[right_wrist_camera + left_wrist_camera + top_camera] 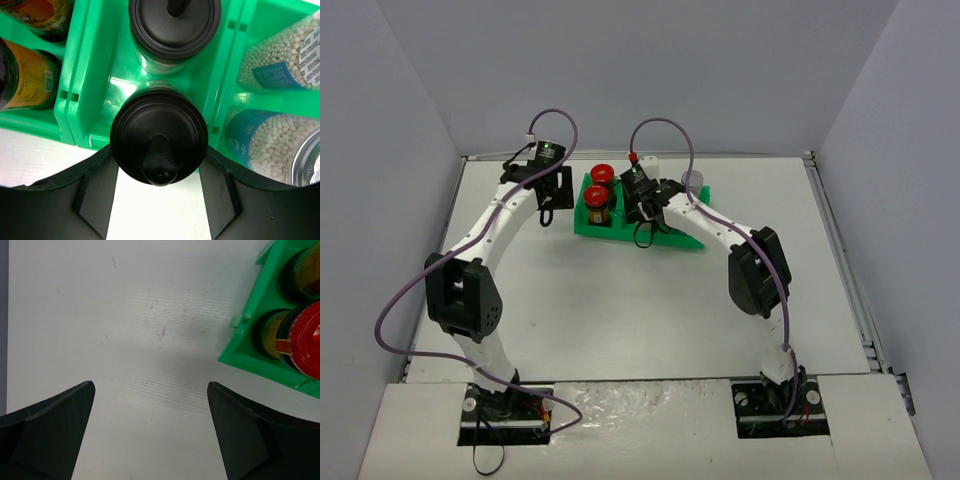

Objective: Organize the condiment bottles

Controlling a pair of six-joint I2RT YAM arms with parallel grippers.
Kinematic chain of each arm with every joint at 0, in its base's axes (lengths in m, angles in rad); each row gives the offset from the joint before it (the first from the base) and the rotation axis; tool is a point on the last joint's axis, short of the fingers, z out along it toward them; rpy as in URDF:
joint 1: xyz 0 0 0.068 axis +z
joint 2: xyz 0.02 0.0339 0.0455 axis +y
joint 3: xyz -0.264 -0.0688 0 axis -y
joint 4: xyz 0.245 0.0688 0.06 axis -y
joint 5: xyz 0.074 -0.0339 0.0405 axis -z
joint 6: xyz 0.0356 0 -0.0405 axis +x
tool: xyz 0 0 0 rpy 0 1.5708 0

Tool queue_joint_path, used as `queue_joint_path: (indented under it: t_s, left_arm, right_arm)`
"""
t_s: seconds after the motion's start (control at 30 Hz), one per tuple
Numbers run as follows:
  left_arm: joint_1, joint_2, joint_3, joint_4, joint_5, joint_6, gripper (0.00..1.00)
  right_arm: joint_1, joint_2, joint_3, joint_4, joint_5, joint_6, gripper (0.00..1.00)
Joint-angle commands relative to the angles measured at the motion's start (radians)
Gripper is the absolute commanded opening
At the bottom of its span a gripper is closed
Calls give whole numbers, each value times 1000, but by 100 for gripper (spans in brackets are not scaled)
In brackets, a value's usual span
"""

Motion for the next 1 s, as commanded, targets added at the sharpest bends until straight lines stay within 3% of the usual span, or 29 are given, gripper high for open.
queue_joint_path:
  t_s: [0.0, 0.2, 0.6, 0.73, 0.83, 0.97]
  left_arm:
    - [9, -36, 70, 5, -29, 7, 94]
    - [9, -36, 70, 3, -31, 7, 94]
    - [9, -36, 73, 1, -29, 4, 94]
    - [11, -34, 73, 2, -29, 5, 94]
    - [11, -33, 75, 2, -28, 5, 94]
    - [11, -32, 75, 4, -26, 4, 94]
  right_arm:
    - [-7, -20, 16, 63, 27, 3, 0]
    - [-7, -6, 20, 63, -8, -6, 8]
    - [-10, 10, 24, 61, -29, -17, 11]
    - [-9, 6, 22, 61, -26, -19, 29]
    - [-7, -1, 21, 57, -17, -15, 52]
    - [-7, -10, 19, 50, -5, -12, 63]
